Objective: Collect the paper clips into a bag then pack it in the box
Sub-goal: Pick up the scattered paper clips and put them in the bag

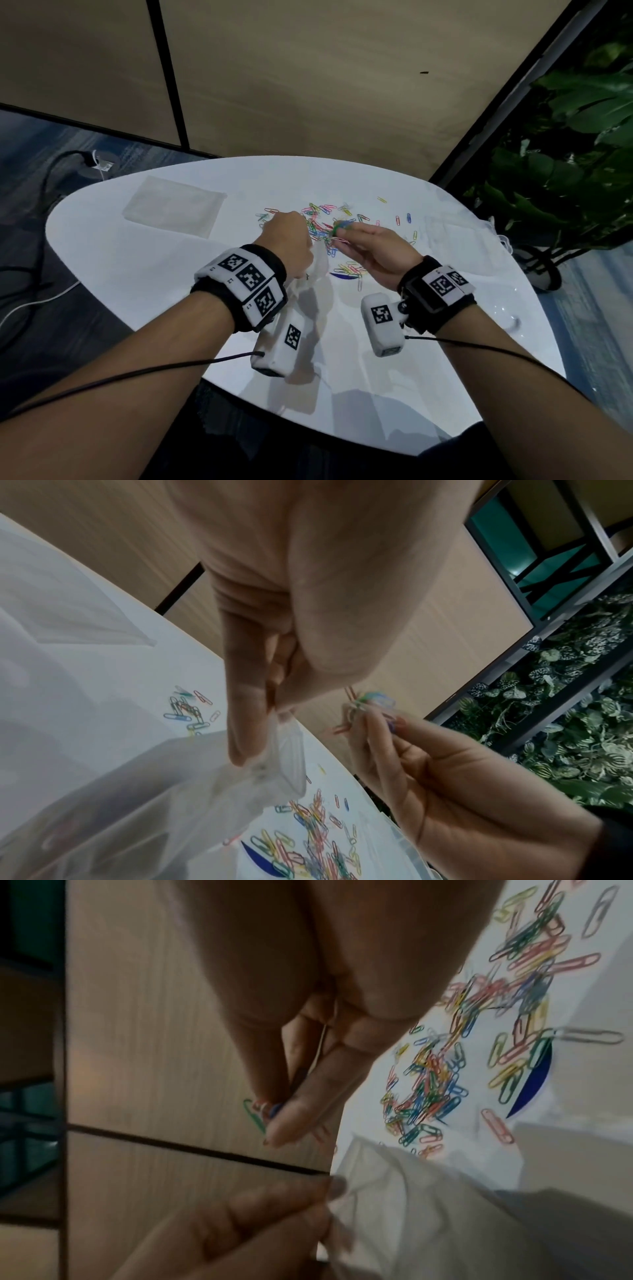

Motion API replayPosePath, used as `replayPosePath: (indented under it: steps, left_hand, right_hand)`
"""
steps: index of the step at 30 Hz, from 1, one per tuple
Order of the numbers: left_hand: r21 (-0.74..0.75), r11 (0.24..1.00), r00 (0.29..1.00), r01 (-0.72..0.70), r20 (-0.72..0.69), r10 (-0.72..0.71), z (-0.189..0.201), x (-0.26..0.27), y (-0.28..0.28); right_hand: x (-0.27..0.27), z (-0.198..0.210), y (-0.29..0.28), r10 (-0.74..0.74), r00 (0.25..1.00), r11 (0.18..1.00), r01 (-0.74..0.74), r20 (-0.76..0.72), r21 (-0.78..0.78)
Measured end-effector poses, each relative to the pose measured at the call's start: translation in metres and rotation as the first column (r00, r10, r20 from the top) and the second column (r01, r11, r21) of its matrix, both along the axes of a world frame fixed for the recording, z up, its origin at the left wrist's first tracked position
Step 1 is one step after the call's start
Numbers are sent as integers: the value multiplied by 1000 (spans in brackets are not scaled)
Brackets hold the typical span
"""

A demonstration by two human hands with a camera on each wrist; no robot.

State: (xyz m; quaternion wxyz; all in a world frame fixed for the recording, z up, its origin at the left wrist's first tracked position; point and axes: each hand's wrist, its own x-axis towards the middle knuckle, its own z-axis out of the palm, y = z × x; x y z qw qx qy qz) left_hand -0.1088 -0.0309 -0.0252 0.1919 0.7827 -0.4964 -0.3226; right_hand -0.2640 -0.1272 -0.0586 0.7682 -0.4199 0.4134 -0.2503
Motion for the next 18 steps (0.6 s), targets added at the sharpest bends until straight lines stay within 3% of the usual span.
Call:
replayPosePath:
  steps: [3, 6, 10, 13, 14, 15, 16, 18]
  left_hand:
    - [-33, 999, 1000, -18, -9, 18, 0, -8, -2]
    - [-38, 999, 999, -23, -30, 22, -1, -13, -4]
    - [-50, 999, 1000, -4, -12, 3, -5, -17, -6]
    - [-66, 998, 1000, -11, -19, 10, -7, -17, -7]
    - [-70, 997, 1000, -16, -18, 15, -7, -17, -8]
    - [-74, 997, 1000, -20, -17, 19, -7, -16, -8]
    - [-76, 997, 1000, -23, -19, 22, -8, -15, -9]
    - [-77, 996, 999, -34, -40, 31, -7, -13, -9]
  right_hand:
    - [6, -1, 17, 100, 975, 988, -121, -198, -98]
    - [12, -13, 24, 3, 915, 945, -134, -403, -297]
    - [19, -17, 33, -49, 800, 846, -285, -598, -450]
    - [22, -6, 39, -60, 599, 609, -611, -798, -505]
    - [21, -5, 38, -30, 566, 574, -665, -824, -478]
    - [19, -2, 37, 7, 573, 570, -676, -819, -468]
    - [17, 1, 34, 46, 634, 611, -629, -772, -480]
    - [4, 3, 21, 63, 790, 771, -426, -610, -473]
